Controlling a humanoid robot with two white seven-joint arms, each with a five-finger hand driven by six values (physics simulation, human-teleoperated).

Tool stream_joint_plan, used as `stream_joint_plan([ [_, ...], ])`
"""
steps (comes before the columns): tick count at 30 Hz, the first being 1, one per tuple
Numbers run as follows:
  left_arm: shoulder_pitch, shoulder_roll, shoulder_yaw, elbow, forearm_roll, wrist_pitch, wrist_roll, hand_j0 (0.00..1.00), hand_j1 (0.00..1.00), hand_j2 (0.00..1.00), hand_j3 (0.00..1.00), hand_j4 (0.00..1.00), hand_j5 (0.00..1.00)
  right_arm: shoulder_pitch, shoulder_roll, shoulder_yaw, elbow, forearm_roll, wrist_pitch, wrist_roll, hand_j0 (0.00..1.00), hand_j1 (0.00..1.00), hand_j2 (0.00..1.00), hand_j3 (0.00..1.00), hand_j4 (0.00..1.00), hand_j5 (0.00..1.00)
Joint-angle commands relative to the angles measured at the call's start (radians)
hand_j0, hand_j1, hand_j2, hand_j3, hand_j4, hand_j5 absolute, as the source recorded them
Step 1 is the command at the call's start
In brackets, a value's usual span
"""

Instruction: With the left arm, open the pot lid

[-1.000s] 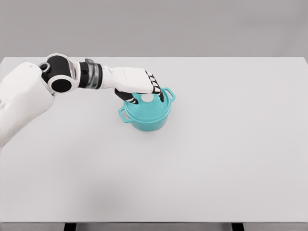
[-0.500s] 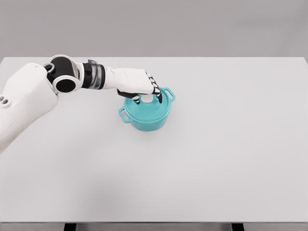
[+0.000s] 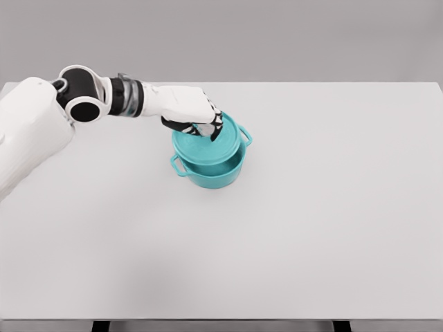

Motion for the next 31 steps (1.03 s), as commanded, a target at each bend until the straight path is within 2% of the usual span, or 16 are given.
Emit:
stream_joint_plan([
  [1, -0.002, 0.046, 0.001, -0.004, 0.006, 0.002, 0.0, 0.41, 0.41, 0.41, 0.41, 0.41, 0.41, 0.0, 0.0, 0.0, 0.0, 0.0, 0.0, 0.0, 1.0, 1.0, 1.0, 1.0, 1.0, 1.0],
  [7, -0.005, 0.246, 0.004, -0.005, 0.003, 0.002, 0.0, 0.41, 0.41, 0.41, 0.41, 0.41, 0.41, 0.0, 0.0, 0.0, 0.0, 0.0, 0.0, 0.0, 1.0, 1.0, 1.0, 1.0, 1.0, 1.0],
  [13, 0.005, 0.274, 0.004, 0.002, -0.003, 0.002, 0.0, 0.45, 0.45, 0.45, 0.45, 0.45, 0.45, 0.0, 0.0, 0.0, 0.0, 0.0, 0.0, 0.0, 1.0, 1.0, 1.0, 1.0, 1.0, 1.0],
  [15, 0.008, 0.273, 0.004, 0.002, -0.003, 0.002, 0.0, 0.62, 0.62, 0.62, 0.62, 0.62, 0.62, 0.0, 0.0, 0.0, 0.0, 0.0, 0.0, 0.0, 1.0, 1.0, 1.0, 1.0, 1.0, 1.0],
  [16, 0.008, 0.271, 0.004, 0.002, -0.002, 0.002, 0.0, 0.82, 0.82, 0.82, 0.82, 0.82, 0.82, 0.0, 0.0, 0.0, 0.0, 0.0, 0.0, 0.0, 1.0, 1.0, 1.0, 1.0, 1.0, 1.0],
  [18, 0.009, 0.268, 0.004, 0.002, -0.002, 0.002, 0.0, 0.98, 0.98, 0.98, 0.98, 0.98, 0.98, 0.0, 0.0, 0.0, 0.0, 0.0, 0.0, 0.0, 1.0, 1.0, 1.0, 1.0, 1.0, 1.0],
  [24, 0.011, 0.271, 0.004, 0.005, 0.0, 0.002, 0.0, 1.0, 1.0, 1.0, 1.0, 1.0, 1.0, 0.0, 0.0, 0.0, 0.0, 0.0, 0.0, 0.0, 1.0, 1.0, 1.0, 1.0, 1.0, 1.0],
  [25, 0.012, 0.276, 0.006, 0.028, 0.004, 0.002, 0.0, 1.0, 1.0, 1.0, 1.0, 1.0, 1.0, 0.0, 0.0, 0.0, 0.0, 0.0, 0.0, 0.0, 1.0, 1.0, 1.0, 1.0, 1.0, 1.0],
  [29, 0.012, 0.273, 0.017, 0.36, 0.009, 0.002, 0.0, 1.0, 1.0, 1.0, 1.0, 1.0, 1.0, 0.0, 0.0, 0.0, 0.0, 0.0, 0.0, 0.0, 1.0, 1.0, 1.0, 1.0, 1.0, 1.0],
  [31, 0.012, 0.273, 0.029, 0.394, 0.007, 0.002, 0.0, 1.0, 1.0, 1.0, 1.0, 1.0, 1.0, 0.0, 0.0, 0.0, 0.0, 0.0, 0.0, 0.0, 1.0, 1.0, 1.0, 1.0, 1.0, 1.0],
])
